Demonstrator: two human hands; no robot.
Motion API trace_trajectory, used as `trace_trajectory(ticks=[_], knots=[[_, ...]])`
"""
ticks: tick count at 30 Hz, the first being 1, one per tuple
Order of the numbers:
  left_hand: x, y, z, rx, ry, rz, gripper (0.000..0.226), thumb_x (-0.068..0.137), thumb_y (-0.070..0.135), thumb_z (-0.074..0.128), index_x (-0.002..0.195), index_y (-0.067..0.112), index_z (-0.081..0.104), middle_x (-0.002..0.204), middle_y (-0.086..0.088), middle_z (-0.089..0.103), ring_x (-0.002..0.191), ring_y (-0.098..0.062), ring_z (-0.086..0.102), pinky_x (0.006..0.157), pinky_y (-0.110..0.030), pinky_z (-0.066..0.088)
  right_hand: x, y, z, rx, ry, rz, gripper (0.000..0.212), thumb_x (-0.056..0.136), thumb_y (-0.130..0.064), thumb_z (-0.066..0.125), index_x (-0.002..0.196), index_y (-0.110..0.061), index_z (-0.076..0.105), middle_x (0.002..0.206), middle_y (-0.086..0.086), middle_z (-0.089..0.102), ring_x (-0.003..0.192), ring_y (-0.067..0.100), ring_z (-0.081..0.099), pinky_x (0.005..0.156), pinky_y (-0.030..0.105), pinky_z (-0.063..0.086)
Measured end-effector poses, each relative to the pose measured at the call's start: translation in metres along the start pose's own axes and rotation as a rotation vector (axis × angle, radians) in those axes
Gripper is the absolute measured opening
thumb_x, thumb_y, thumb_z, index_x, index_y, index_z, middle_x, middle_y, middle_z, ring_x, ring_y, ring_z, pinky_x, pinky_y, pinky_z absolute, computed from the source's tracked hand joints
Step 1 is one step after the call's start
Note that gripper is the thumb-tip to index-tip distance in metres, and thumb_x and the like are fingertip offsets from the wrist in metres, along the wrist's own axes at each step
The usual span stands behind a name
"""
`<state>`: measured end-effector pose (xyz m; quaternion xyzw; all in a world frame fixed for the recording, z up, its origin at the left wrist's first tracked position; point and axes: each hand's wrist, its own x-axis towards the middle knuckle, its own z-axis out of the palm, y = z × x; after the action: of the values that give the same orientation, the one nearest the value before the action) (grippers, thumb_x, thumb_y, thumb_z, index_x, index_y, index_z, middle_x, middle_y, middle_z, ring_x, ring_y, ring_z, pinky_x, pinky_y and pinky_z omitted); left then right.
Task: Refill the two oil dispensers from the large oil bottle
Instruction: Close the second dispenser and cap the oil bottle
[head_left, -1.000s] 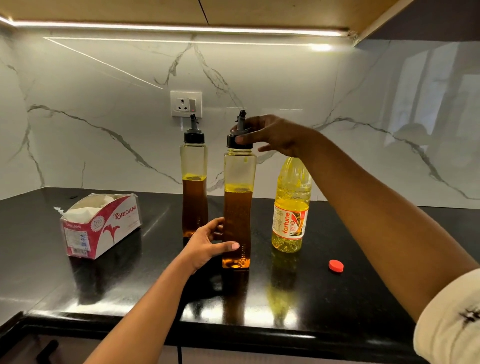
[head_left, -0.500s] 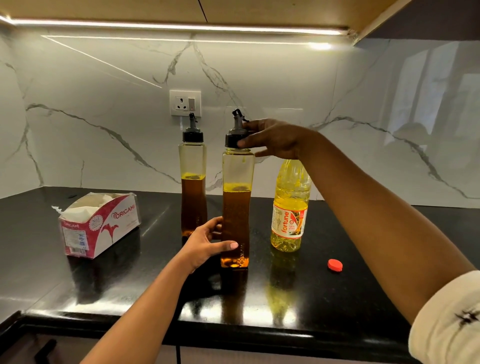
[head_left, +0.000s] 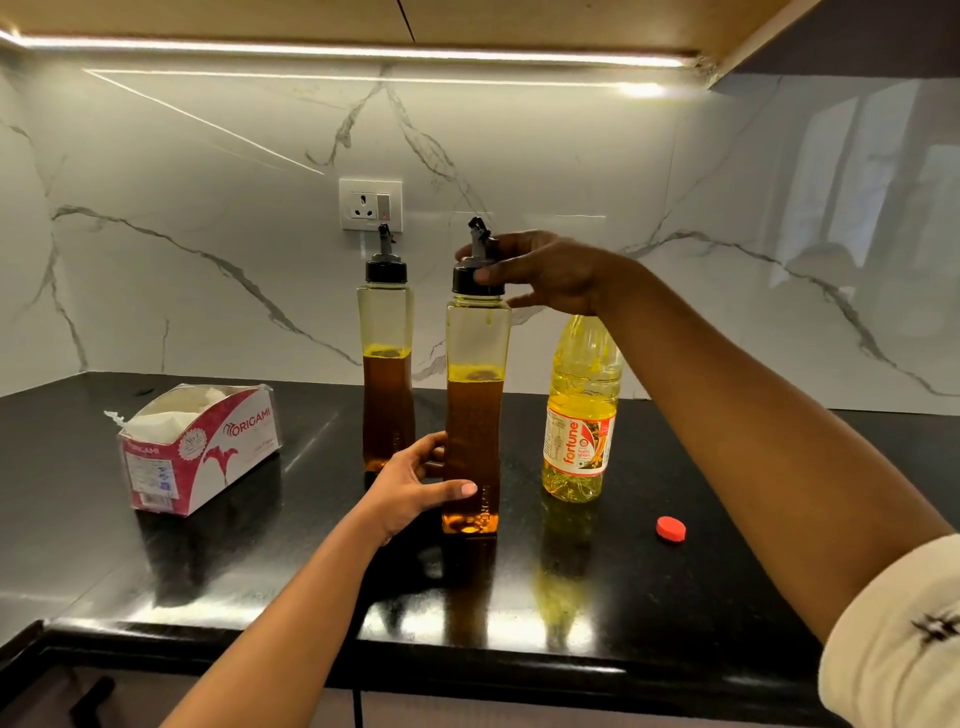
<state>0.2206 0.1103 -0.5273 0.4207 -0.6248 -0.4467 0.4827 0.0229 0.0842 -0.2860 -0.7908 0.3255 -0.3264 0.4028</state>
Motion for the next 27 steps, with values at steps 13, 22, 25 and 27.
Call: trace_trajectory(ticks=[13,22,25,27], knots=[[-0.001,0.001,0.001,-0.01,-0.01,-0.005,0.101,0.045,0.043,0.094,0.134,0.02,0.051,0.123,-0.008,0.064,0.112,-0.022,0.064,0.099,-0.049,0.049,0.001,0.003,0.002,0.063,-0.04,0.034,0.049,0.089,-0.03,0.056,0.135,-0.017,0.044,0.134,0.0,0.052,0.131,0.018,0.04,0.11,0.054,0.026],[0.001,0.0,0.001,0.005,0.009,0.002,0.102,0.043,0.045,0.094,0.133,0.02,0.053,0.121,-0.006,0.065,0.11,-0.018,0.065,0.097,-0.044,0.051,0.01,0.0,0.038,-0.672,0.442,-0.015,0.083,0.065,-0.073,0.063,0.12,-0.012,0.048,0.113,0.006,0.057,0.101,0.019,0.054,0.08,0.033,0.048],[0.001,0.0,0.0,-0.009,0.003,-0.006,0.105,0.042,0.044,0.095,0.135,0.02,0.051,0.123,-0.006,0.064,0.111,-0.019,0.065,0.097,-0.045,0.051,0.006,-0.006,0.025,-0.184,0.119,0.116,0.09,0.078,-0.067,0.052,0.147,-0.019,0.021,0.152,0.008,0.028,0.139,0.029,0.025,0.109,0.057,0.025],[0.0,0.0,0.0,-0.015,-0.001,-0.013,0.106,0.042,0.043,0.095,0.136,0.02,0.05,0.123,-0.006,0.064,0.111,-0.019,0.064,0.097,-0.046,0.051,0.002,-0.002,0.008,-0.005,0.01,0.084,0.064,0.088,-0.052,0.051,0.141,-0.02,0.034,0.147,0.003,0.039,0.137,0.022,0.031,0.109,0.058,0.024]])
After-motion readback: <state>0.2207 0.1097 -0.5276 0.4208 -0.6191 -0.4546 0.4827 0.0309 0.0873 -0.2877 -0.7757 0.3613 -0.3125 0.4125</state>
